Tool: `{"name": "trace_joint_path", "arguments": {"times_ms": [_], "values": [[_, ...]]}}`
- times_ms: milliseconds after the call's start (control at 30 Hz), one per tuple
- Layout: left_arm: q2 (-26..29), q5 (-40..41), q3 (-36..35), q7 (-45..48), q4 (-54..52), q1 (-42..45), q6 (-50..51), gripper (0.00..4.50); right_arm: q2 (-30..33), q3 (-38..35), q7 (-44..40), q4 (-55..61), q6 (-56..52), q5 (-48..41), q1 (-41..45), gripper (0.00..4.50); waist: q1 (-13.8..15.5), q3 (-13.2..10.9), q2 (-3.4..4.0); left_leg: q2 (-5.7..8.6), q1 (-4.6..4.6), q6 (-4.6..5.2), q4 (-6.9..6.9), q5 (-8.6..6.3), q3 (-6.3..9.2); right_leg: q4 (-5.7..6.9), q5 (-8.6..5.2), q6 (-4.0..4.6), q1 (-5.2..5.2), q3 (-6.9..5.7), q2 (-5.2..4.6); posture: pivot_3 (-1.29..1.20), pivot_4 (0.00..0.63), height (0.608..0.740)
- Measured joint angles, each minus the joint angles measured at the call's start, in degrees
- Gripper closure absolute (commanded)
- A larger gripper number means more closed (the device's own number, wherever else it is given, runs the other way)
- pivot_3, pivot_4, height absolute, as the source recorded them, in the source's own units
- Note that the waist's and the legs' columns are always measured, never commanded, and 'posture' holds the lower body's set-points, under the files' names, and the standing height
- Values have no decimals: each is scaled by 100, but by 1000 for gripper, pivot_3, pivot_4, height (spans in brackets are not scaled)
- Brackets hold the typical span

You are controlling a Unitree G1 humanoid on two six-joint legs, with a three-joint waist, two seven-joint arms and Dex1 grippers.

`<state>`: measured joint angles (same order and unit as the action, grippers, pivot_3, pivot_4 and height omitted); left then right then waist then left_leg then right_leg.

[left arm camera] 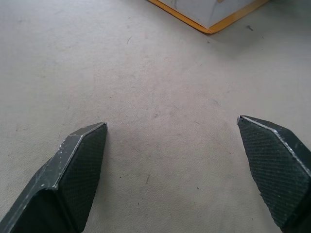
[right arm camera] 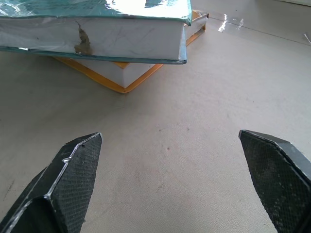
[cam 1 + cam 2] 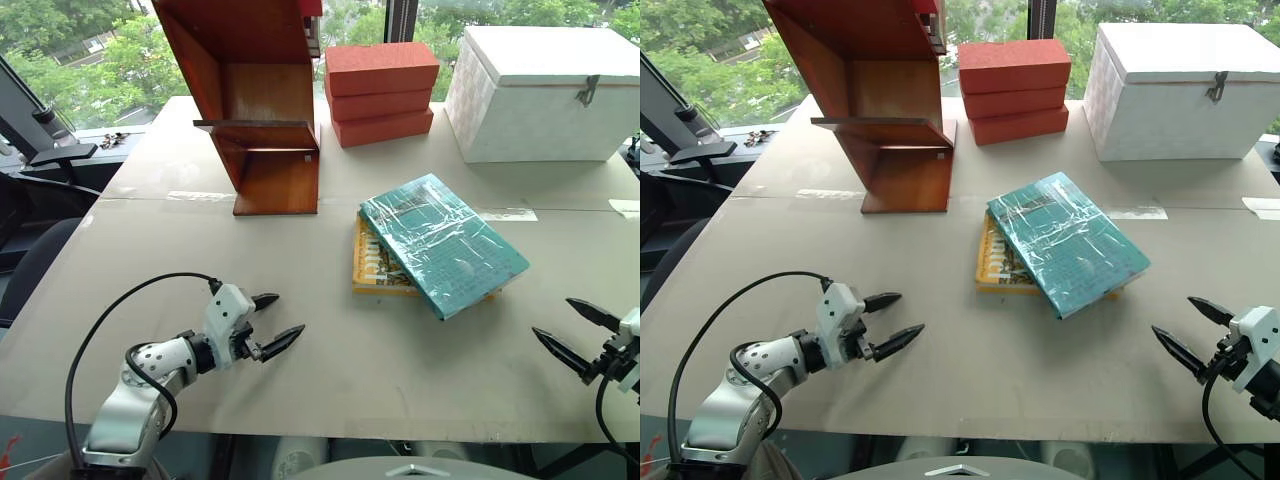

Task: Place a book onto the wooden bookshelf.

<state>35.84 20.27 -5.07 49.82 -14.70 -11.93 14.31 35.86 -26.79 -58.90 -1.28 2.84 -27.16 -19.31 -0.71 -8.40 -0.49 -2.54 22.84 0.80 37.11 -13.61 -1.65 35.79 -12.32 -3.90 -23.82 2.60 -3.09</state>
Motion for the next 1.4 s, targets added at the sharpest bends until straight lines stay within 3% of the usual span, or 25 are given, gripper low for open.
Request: {"name": "trace_joint_path", "arguments": {"times_ms": [800,967,1167,1267,1367,1400], "values": [[-35,196,-211,20,19,-219,-341,111,6,143,-14,-319,64,136,351,0,-6,-34,-42,-6,5,1,-1,1,-6,0,0,1,-5,2,2,0,150,740],[116,307,-242,199,25,25,-223,111,220,210,833,-380,-564,426,1146,0,-8,-49,-55,-5,6,2,4,1,-10,2,2,3,-6,3,2,0,150,740],[667,1602,-709,1174,-389,641,319,111,345,689,1649,-672,-1356,754,2953,0,-14,-60,-59,-6,18,4,0,3,-12,4,15,24,-12,2,9,0,150,740],[886,1791,-788,1444,-429,940,443,0,325,976,1645,-1321,-1374,846,3820,840,-5,-70,-69,-5,26,4,-2,3,-6,2,15,26,-12,1,17,0,150,740],[1118,1832,-789,1673,-418,1291,552,0,303,1345,1344,-2054,-1337,942,4458,2100,-1,-76,-76,-4,34,5,0,3,-1,0,15,26,-12,-1,19,0,150,740],[1202,1832,-791,1757,-413,1418,559,0,303,1501,1194,-2304,-1300,1019,4631,2764,-3,-78,-77,-5,34,5,0,3,-1,-1,15,26,-12,-1,19,0,150,740]]}}
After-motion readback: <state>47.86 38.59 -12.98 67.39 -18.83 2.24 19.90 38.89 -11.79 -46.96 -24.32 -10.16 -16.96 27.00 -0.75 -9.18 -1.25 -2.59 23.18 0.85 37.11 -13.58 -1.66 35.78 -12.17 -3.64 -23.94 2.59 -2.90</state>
